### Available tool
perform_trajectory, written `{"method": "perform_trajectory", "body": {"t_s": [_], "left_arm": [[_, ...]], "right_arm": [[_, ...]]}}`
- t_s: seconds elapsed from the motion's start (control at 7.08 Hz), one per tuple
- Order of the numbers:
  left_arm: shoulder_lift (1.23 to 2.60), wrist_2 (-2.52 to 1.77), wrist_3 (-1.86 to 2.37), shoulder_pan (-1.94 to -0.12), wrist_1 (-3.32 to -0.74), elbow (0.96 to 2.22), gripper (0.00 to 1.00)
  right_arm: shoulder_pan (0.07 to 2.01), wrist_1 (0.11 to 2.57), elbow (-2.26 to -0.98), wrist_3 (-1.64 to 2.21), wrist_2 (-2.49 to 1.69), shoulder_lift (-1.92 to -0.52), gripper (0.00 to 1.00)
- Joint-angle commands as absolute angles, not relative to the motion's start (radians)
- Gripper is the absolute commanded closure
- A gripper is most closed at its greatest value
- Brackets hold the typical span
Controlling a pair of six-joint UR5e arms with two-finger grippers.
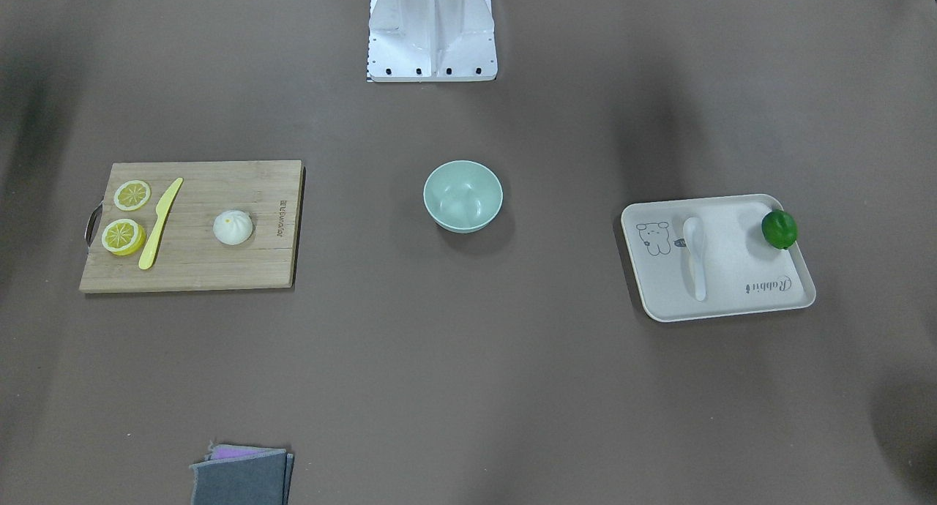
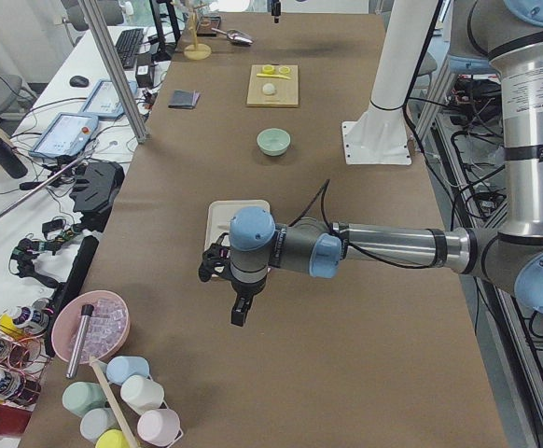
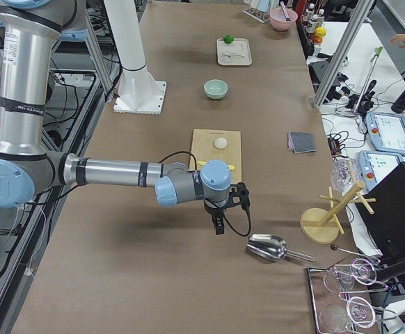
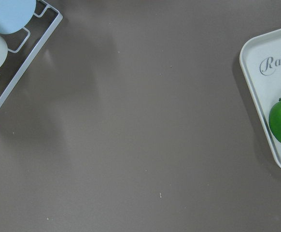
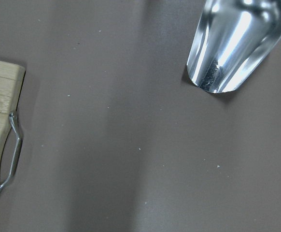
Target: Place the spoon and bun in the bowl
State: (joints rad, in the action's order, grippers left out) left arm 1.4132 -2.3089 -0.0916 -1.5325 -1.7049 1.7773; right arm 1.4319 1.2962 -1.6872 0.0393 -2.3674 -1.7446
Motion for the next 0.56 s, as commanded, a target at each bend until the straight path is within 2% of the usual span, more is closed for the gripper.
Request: {"method": "perform_trajectory", "body": {"t_s": [0.0, 0.42], "left_arm": [[1.419, -2.318, -0.098, -1.532, -1.710, 1.769, 0.02], [1.402, -2.363, -0.097, -1.532, -1.741, 1.787, 0.02]], "right_arm": [[1.433, 1.295, -1.687, 0.043, -2.372, -1.747, 0.00], [1.434, 1.143, -1.622, 0.048, -2.365, -1.756, 0.00]]}}
